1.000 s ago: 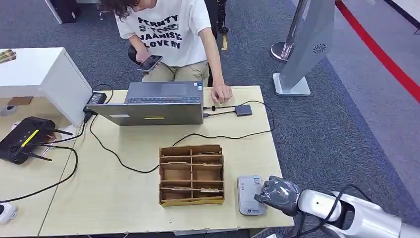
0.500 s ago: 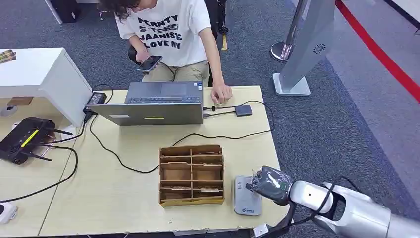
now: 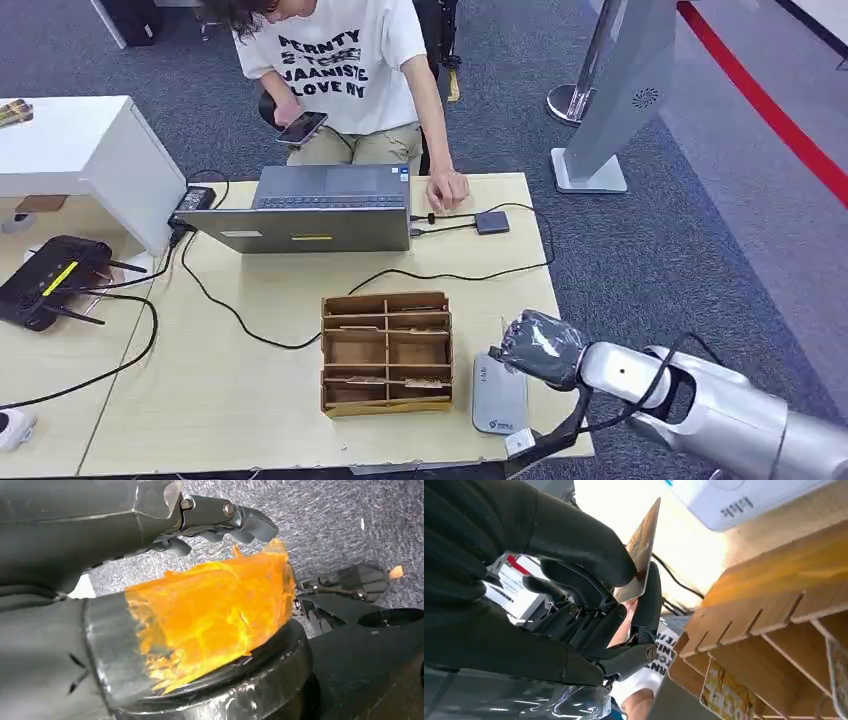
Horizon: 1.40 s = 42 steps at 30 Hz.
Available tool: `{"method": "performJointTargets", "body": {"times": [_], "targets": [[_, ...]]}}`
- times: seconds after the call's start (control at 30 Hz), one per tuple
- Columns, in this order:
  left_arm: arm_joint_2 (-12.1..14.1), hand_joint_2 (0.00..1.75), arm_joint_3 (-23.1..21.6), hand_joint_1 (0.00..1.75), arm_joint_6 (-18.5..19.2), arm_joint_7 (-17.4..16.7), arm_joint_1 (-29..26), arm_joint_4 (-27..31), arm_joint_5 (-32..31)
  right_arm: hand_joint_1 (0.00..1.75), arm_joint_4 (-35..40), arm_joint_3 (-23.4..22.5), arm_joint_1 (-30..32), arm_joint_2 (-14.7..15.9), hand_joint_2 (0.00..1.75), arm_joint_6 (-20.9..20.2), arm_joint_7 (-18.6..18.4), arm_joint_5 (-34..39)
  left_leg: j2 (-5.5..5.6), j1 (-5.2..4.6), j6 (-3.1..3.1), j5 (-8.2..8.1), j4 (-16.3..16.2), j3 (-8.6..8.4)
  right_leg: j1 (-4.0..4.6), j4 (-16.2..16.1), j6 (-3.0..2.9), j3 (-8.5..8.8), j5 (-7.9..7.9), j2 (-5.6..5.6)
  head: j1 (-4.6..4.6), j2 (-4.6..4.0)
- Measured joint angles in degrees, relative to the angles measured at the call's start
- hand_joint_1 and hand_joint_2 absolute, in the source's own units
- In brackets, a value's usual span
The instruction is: Pass the card to the sensor for recognition and then transmit it.
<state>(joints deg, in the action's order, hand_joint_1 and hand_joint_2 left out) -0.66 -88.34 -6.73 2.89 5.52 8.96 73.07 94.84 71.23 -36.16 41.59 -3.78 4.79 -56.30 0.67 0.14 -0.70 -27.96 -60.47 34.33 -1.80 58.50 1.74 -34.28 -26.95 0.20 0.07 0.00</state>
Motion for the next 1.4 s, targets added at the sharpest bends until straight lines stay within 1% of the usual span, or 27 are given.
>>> {"method": "performJointTargets", "body": {"times": [0.07,0.2,0.37,0.53,0.9,1.13,1.4], "targets": [[0.0,0.0,-0.15,0.0,0.0,0.04,-0.01,0.0,0.04,1.75,0.59,-0.09,-0.71,0.0,1.75,-0.26,0.0,0.5,-0.02,0.0,0.0,0.0,0.0,-0.02,0.0,0.0,0.0,0.0,0.0,0.02,-0.02,0.0],[0.0,0.0,-0.18,0.0,0.02,0.13,-0.02,0.0,0.28,1.75,1.31,-0.07,-1.58,0.11,1.75,-2.06,0.28,1.95,0.0,0.0,0.0,0.0,0.0,-0.03,0.0,0.0,0.0,0.0,0.0,0.01,0.0,0.0],[0.0,0.0,-0.18,0.0,-0.11,0.13,-0.03,0.0,0.5,1.75,1.53,1.18,-1.53,0.98,1.75,-3.37,1.4,3.1,-0.01,0.0,0.0,0.0,0.0,-0.02,0.0,-0.01,0.0,-0.01,0.0,0.02,-0.02,0.0],[0.0,0.0,-0.18,0.0,-0.13,0.13,-0.03,0.0,0.72,1.75,1.48,2.8,-1.36,1.33,1.75,-3.45,2.05,4.09,-0.01,0.0,0.0,0.0,0.0,-0.02,0.0,-0.02,0.0,-0.01,0.0,0.02,0.0,0.0],[-0.02,0.0,-0.18,0.0,-0.28,0.13,-0.06,0.0,0.9,1.75,0.79,5.62,-0.01,1.51,1.75,-2.93,2.08,4.26,-0.01,0.0,0.0,0.0,0.0,-0.02,0.0,-0.01,0.0,0.0,0.0,0.02,-0.02,0.0],[-0.04,0.0,-0.2,0.0,-0.28,0.13,-0.06,0.0,0.83,1.75,-0.5,6.82,0.62,0.2,1.75,-2.25,2.19,4.22,-0.01,0.0,0.0,0.0,0.0,-0.01,0.0,-0.02,0.0,-0.01,0.0,0.01,-0.02,0.0],[-0.04,0.0,-0.2,0.0,-0.28,0.13,-0.06,0.0,0.83,1.75,-1.18,6.97,0.62,-0.41,1.75,-2.16,2.19,4.22,-0.01,0.0,0.0,0.0,0.0,-0.02,0.0,-0.01,0.0,0.0,0.0,0.01,0.0,0.0]]}}
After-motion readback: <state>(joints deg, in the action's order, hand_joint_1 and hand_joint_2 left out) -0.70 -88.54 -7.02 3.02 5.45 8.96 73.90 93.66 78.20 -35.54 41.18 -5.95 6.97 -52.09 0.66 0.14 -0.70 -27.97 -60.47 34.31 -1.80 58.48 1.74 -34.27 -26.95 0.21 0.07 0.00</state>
